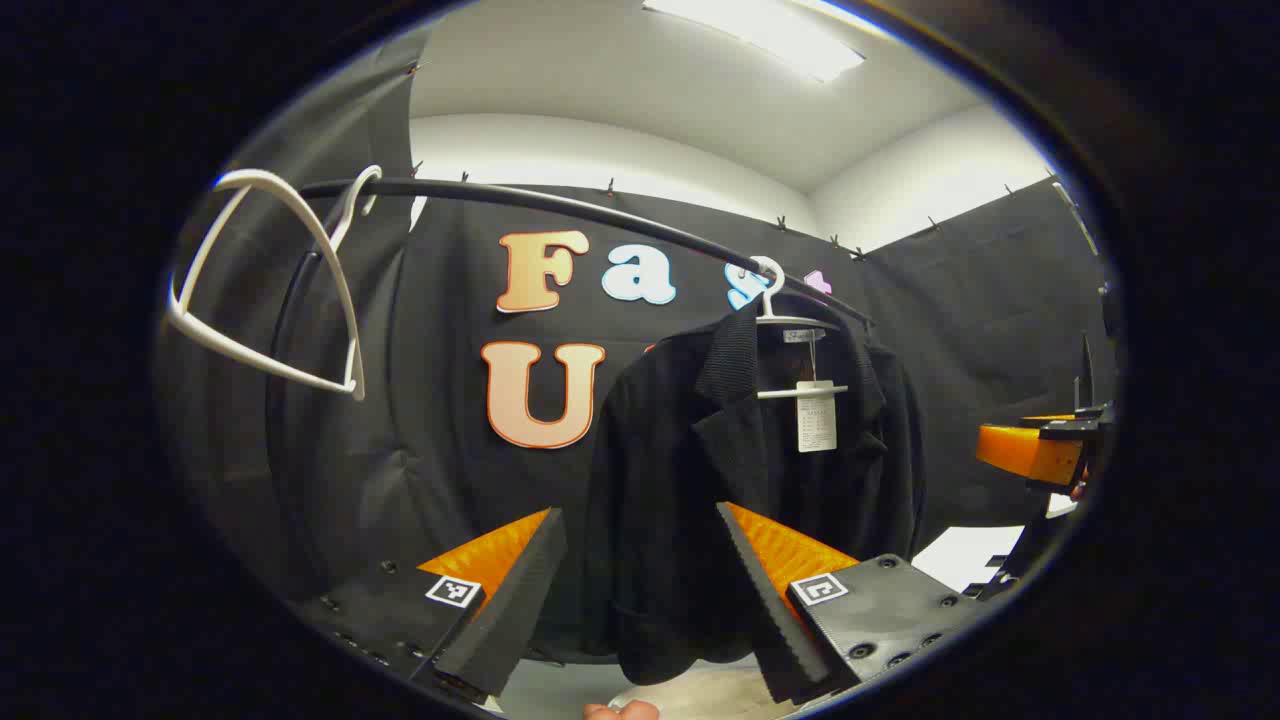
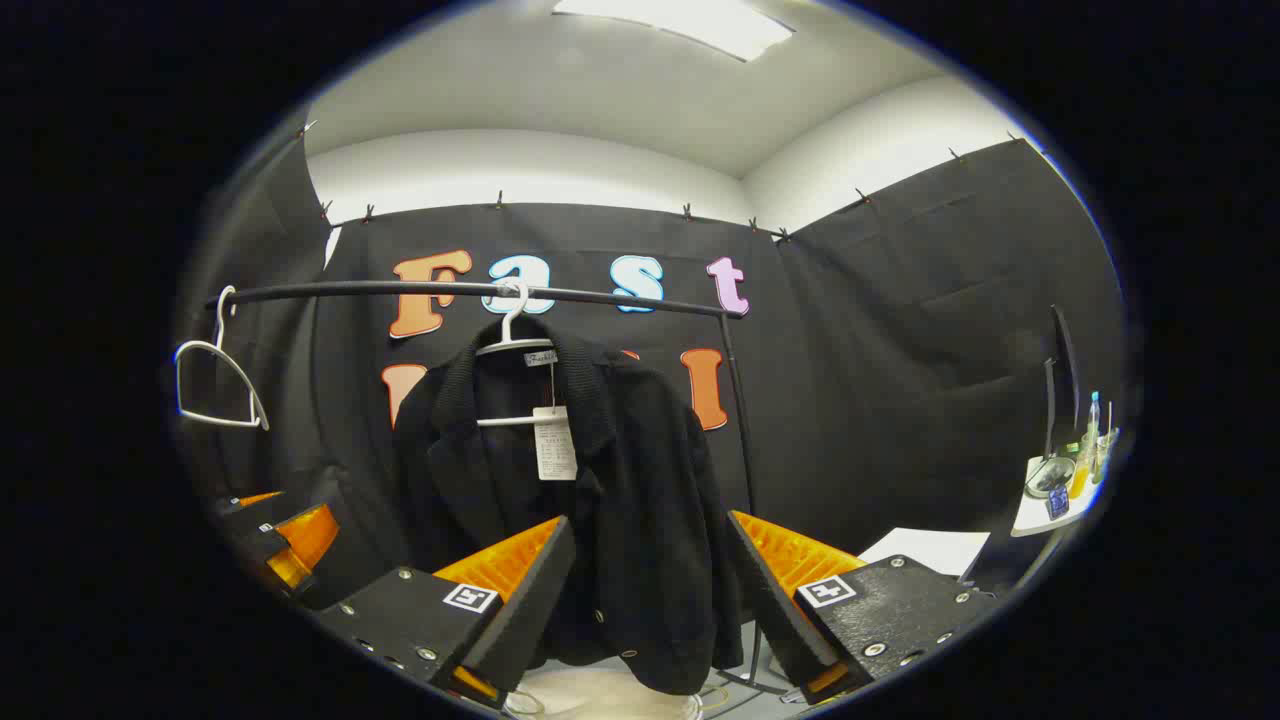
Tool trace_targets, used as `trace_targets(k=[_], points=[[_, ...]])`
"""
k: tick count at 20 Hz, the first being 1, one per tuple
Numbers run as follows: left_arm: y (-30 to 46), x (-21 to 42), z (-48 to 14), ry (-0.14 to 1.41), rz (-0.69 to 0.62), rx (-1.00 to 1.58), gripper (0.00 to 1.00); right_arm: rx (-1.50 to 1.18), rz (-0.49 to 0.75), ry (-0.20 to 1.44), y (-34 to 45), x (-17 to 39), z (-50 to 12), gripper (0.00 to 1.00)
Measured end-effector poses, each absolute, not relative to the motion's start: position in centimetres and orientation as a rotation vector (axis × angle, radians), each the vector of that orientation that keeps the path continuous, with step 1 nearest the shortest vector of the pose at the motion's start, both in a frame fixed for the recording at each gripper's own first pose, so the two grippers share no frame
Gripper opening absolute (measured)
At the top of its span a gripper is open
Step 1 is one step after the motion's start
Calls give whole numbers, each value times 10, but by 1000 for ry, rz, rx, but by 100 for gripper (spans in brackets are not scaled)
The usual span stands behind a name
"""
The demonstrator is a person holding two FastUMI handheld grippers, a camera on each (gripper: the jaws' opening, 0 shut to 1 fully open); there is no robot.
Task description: Grasp the clothes on the hanger with both hands and then place them into the laundry hamper below.
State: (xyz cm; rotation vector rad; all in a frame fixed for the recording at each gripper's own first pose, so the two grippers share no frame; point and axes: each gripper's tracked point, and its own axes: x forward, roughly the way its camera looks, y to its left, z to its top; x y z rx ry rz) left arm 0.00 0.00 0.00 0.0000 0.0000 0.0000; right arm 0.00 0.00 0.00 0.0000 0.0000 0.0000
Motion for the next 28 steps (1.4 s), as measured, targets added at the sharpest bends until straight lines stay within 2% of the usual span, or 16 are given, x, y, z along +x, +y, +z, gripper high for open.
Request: trace_targets(k=[1, 2, 5, 7, 16, 17, 19, 20, 22, 23, 24, 25, 28], points=[[1, 2, 3, -12, 4, -14, 97, -8, -3, -9, -2, 0, 3, 87], [5, 1, 5, -11, 19, -14, 99, -11, -4, -1, -2, 0, 2, 93], [11, -3, 15, -43, 29, -2, 100, -34, 6, -16, 1, -1, 2, 93], [13, -8, 15, -39, 34, 5, 93, -50, 19, 0, 6, -2, -6, 93], [15, -17, -1, 8, 68, -47, 96, -86, 52, 30, 8, -18, -21, 93], [16, -17, -1, 10, 72, -39, 100, -82, 51, 36, 6, -19, -22, 93], [16, -18, 3, 5, 77, -24, 96, -75, 48, 42, 2, -19, -23, 93], [16, -17, 5, -1, 74, -23, 100, -72, 45, 41, 1, -19, -22, 93], [11, -20, 6, -8, 67, -27, 100, -70, 43, 43, 1, -20, -23, 93], [11, -21, 4, -6, 68, -28, 96, -70, 46, 43, 0, -17, -24, 93], [10, -21, 4, -3, 68, -30, 99, -72, 48, 45, 2, -16, -26, 93], [9, -21, 3, -1, 64, -32, 96, -72, 55, 46, 5, -13, -27, 93], [12, -23, 1, 3, 69, -30, 96, -60, 97, 52, 21, 8, -31, 93]])
